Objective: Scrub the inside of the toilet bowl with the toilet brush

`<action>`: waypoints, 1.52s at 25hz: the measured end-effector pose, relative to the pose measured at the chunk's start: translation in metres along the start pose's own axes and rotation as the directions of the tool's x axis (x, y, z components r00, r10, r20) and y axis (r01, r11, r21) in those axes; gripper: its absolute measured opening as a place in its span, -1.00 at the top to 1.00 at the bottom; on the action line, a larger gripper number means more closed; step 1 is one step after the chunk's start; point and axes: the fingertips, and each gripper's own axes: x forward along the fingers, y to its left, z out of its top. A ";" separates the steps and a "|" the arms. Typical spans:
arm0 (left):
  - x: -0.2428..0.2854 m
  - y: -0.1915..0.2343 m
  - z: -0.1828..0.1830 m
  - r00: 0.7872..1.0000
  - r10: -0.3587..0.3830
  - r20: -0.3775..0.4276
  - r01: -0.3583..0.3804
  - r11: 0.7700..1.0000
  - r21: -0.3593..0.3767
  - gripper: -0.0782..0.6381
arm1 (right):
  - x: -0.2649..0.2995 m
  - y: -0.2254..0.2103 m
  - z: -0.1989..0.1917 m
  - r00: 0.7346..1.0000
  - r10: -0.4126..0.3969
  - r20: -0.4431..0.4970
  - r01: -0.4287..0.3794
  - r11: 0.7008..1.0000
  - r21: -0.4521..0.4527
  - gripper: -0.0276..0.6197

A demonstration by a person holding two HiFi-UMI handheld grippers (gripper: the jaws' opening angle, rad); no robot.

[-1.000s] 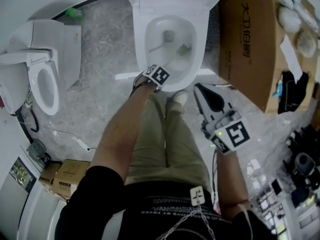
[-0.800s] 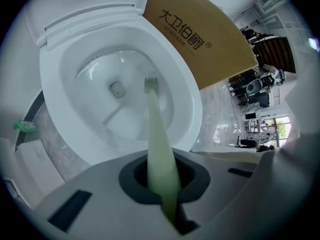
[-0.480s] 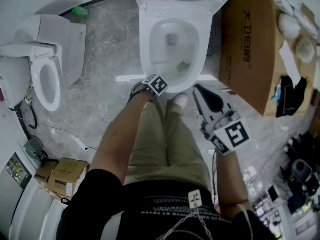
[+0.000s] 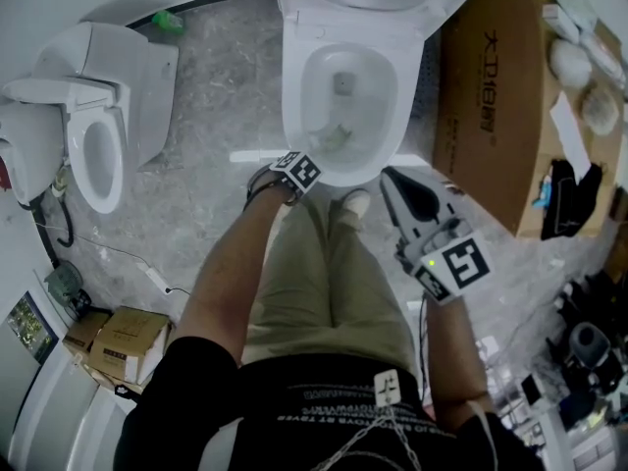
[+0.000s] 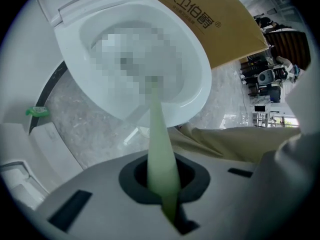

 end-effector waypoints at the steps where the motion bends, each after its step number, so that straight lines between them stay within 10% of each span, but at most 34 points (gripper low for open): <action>1: -0.001 0.005 -0.002 1.000 0.014 -0.002 -0.014 1.000 -0.009 0.78 | 0.001 -0.001 0.000 1.000 0.000 -0.007 0.000 1.000 -0.001 0.91; 15: -0.025 0.044 0.046 0.962 0.156 0.224 -0.097 0.962 -0.254 0.78 | 0.009 -0.008 0.001 1.000 0.015 -0.011 -0.015 1.000 0.012 0.91; 27: -0.024 0.070 0.088 0.953 0.238 0.186 -0.192 0.952 -0.237 0.78 | 0.008 -0.030 -0.017 0.999 -0.030 -0.030 0.032 0.995 0.097 0.91; 38: -0.034 0.072 0.104 0.955 0.145 0.259 -0.038 0.925 -0.379 0.78 | 0.018 -0.035 -0.019 0.999 -0.048 -0.025 0.051 0.989 0.139 0.91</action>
